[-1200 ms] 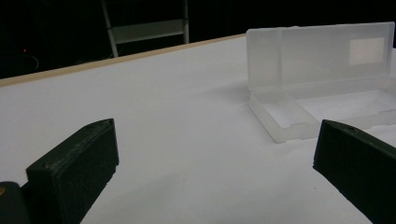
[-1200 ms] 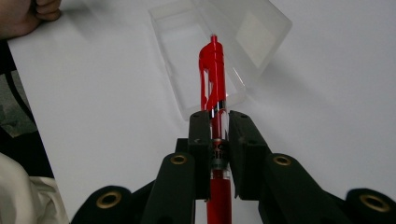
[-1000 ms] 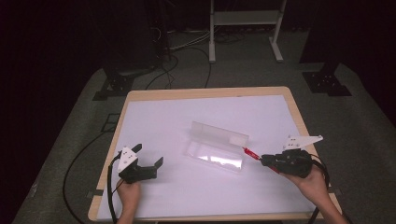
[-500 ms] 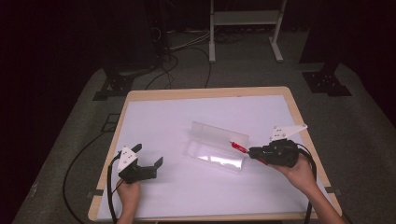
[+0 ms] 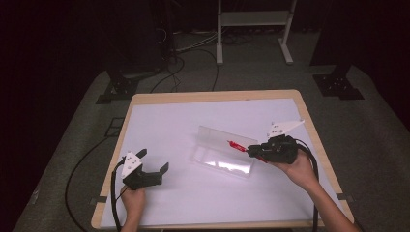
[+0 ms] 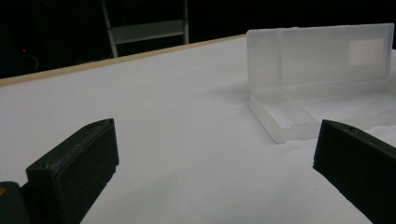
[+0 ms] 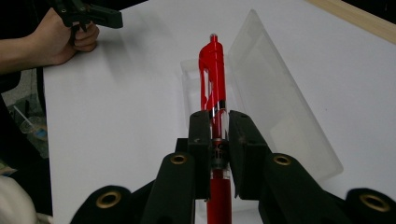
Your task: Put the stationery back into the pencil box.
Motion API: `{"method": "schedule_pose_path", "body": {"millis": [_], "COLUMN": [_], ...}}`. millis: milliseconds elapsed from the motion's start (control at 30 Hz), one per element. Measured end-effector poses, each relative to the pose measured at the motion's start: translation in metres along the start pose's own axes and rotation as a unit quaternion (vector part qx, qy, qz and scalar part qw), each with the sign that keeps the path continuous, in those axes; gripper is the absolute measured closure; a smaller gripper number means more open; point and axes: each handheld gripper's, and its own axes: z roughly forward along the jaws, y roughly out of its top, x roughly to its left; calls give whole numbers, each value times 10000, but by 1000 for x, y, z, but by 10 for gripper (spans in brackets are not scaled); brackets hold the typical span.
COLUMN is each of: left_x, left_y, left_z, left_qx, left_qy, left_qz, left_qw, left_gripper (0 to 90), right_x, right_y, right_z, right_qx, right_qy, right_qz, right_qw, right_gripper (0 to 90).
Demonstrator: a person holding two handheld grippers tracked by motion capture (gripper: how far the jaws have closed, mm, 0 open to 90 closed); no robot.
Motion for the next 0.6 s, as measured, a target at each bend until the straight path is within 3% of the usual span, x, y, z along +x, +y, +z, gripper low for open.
{"method": "schedule_pose_path", "body": {"millis": [600], "left_x": [0], "left_y": [0], "left_z": [0], "left_qx": [-15], "left_qy": [-7], "left_qz": [-19], "left_qw": [10000], "left_gripper": [0], "right_x": [-6], "right_y": [18], "right_z": [32], "right_qx": [208], "right_qy": [170], "right_qz": [-148], "right_qw": [9995], "right_gripper": [789]}}
